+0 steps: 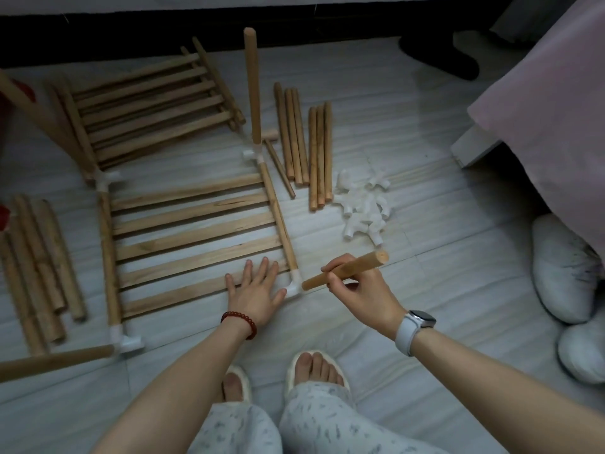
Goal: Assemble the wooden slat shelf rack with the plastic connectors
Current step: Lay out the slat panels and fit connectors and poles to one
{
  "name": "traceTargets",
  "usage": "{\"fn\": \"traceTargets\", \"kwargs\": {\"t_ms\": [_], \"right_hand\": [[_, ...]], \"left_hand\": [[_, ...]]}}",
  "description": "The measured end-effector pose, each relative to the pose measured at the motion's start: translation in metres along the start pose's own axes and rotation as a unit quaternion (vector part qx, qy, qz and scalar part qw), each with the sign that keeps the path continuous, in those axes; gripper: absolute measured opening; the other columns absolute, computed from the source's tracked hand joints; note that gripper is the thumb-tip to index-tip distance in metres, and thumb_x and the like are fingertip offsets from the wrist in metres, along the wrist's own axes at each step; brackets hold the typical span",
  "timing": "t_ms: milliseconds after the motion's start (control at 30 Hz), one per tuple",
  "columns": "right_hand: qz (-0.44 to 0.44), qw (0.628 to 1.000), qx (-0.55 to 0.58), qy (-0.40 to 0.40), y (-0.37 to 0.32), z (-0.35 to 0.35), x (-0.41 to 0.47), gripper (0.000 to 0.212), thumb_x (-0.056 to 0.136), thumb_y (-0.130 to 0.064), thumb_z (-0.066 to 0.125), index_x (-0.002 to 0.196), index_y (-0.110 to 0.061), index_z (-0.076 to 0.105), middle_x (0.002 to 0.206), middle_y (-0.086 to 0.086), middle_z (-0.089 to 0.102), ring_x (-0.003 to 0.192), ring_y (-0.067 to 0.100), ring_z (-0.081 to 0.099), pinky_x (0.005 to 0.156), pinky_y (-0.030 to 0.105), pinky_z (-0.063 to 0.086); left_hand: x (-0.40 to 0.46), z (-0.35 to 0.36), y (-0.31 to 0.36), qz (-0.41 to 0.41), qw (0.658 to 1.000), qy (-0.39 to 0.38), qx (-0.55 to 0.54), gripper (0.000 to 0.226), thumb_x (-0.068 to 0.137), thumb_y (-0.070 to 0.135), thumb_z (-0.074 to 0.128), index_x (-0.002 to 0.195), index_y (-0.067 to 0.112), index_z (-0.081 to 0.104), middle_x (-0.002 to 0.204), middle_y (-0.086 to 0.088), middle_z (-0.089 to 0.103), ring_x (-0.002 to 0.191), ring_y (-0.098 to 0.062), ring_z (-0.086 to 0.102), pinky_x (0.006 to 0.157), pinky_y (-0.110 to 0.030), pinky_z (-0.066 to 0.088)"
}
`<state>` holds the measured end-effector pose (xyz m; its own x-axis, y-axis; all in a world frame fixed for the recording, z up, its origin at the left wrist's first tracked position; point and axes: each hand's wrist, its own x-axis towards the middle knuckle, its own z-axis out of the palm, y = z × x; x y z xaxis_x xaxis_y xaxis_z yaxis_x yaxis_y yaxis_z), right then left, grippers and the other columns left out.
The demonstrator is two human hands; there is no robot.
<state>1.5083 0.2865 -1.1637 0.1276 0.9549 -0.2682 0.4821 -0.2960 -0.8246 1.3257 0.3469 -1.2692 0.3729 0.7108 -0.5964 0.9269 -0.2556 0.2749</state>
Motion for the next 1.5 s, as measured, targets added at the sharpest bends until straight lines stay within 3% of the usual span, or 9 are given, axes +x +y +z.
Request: {"fn": "traceTargets", "kwargs": {"t_ms": [167, 333, 533, 733, 800, 1000, 1100, 1300, 1500], "right_hand": [[-0.041, 0.996, -0.036, -0.064, -0.002, 0.004, 0.006, 0.007, 0.092, -0.01, 0.056, 0.094, -0.013, 0.061, 0.095, -0.009, 0.066, 0.077, -0.001, 0.062, 0.077, 0.025, 0.053], [-0.069, 0.984, -0.11, -0.125, -0.009, 0.002, 0.006, 0.02, 0.093, -0.013, 0.055, 0.1, 0.002, 0.066, 0.116, 0.006, 0.065, 0.1, 0.026, 0.063, 0.086, 0.036, 0.05], [-0.074, 0.966, -0.18, -0.172, -0.004, -0.001, 0.001, 0.033, 0.093, -0.039, 0.047, 0.107, -0.015, 0.064, 0.114, 0.001, 0.066, 0.097, 0.024, 0.065, 0.083, 0.041, 0.051], [-0.039, 0.901, -0.318, -0.293, -0.001, -0.032, 0.056, 0.044, 0.098, -0.016, 0.04, 0.14, -0.027, 0.043, 0.148, -0.004, 0.037, 0.13, 0.018, 0.043, 0.104, 0.034, 0.04], [0.026, 0.906, -0.343, -0.248, 0.001, -0.038, 0.084, 0.046, 0.098, -0.016, 0.039, 0.144, -0.019, 0.033, 0.142, 0.003, 0.045, 0.128, 0.023, 0.045, 0.103, 0.034, 0.039], [0.087, 0.948, -0.306, -0.025, 0.004, -0.033, 0.193, 0.034, 0.095, -0.008, 0.036, 0.123, -0.001, 0.054, 0.12, 0.023, 0.06, 0.111, 0.037, 0.055, 0.089, 0.036, 0.044], [0.106, 0.937, -0.333, 0.002, 0.006, -0.028, 0.238, 0.033, 0.092, -0.002, 0.036, 0.119, 0.004, 0.053, 0.121, 0.024, 0.058, 0.113, 0.037, 0.051, 0.087, 0.034, 0.042], [0.11, 0.852, -0.512, 0.002, 0.026, -0.022, 0.293, 0.027, 0.088, -0.002, 0.039, 0.111, 0.0, 0.051, 0.118, 0.018, 0.057, 0.114, 0.034, 0.045, 0.087, 0.038, 0.036], [0.219, 0.886, -0.407, 0.026, 0.031, -0.014, 0.323, 0.027, 0.09, -0.016, 0.046, 0.113, -0.003, 0.049, 0.12, 0.019, 0.055, 0.112, 0.036, 0.049, 0.09, 0.037, 0.036]], "left_hand": [[0.002, -0.001, -0.001, -0.001, 1.0, -0.002, 0.006, 0.062, 0.098, 0.051, 0.023, 0.15, 0.029, -0.003, 0.157, 0.006, -0.014, 0.144, -0.021, -0.015, 0.112, -0.057, -0.006], [0.003, -0.004, -0.006, 0.011, 1.0, -0.019, -0.009, 0.069, 0.096, 0.051, 0.034, 0.151, 0.028, -0.001, 0.157, 0.006, -0.012, 0.144, -0.02, -0.013, 0.113, -0.056, -0.006], [0.003, -0.023, -0.01, 0.014, 0.994, -0.089, -0.055, 0.071, 0.095, 0.048, 0.041, 0.15, 0.025, 0.004, 0.158, 0.003, -0.005, 0.145, -0.021, -0.005, 0.115, -0.052, 0.001], [0.019, -0.067, -0.023, 0.026, 0.992, -0.044, -0.118, 0.05, 0.096, 0.036, 0.046, 0.14, 0.014, 0.039, 0.146, -0.007, 0.039, 0.132, -0.023, 0.039, 0.109, -0.041, 0.032], [0.03, -0.085, -0.032, 0.014, 0.992, -0.018, -0.123, 0.048, 0.097, 0.032, 0.044, 0.141, 0.014, 0.037, 0.147, -0.009, 0.037, 0.133, -0.023, 0.038, 0.109, -0.036, 0.032], [0.07, -0.117, -0.073, -0.032, 0.989, 0.076, -0.122, 0.044, 0.096, 0.023, 0.044, 0.139, 0.013, 0.04, 0.145, -0.011, 0.037, 0.13, -0.029, 0.038, 0.106, -0.036, 0.035], [0.09, -0.124, -0.098, -0.064, 0.987, 0.124, -0.081, 0.046, 0.095, 0.021, 0.045, 0.14, 0.013, 0.038, 0.145, -0.012, 0.036, 0.13, -0.031, 0.036, 0.104, -0.039, 0.035], [0.126, -0.142, -0.135, -0.043, 0.991, 0.128, 0.015, 0.054, 0.095, 0.037, 0.047, 0.144, 0.022, 0.031, 0.15, -0.005, 0.027, 0.138, -0.025, 0.021, 0.111, -0.042, 0.02], [0.145, -0.145, -0.139, -0.031, 0.986, 0.159, 0.044, 0.034, 0.095, 0.028, 0.047, 0.129, 0.021, 0.044, 0.125, -0.003, 0.046, 0.117, -0.022, 0.039, 0.096, -0.033, 0.03]]}}
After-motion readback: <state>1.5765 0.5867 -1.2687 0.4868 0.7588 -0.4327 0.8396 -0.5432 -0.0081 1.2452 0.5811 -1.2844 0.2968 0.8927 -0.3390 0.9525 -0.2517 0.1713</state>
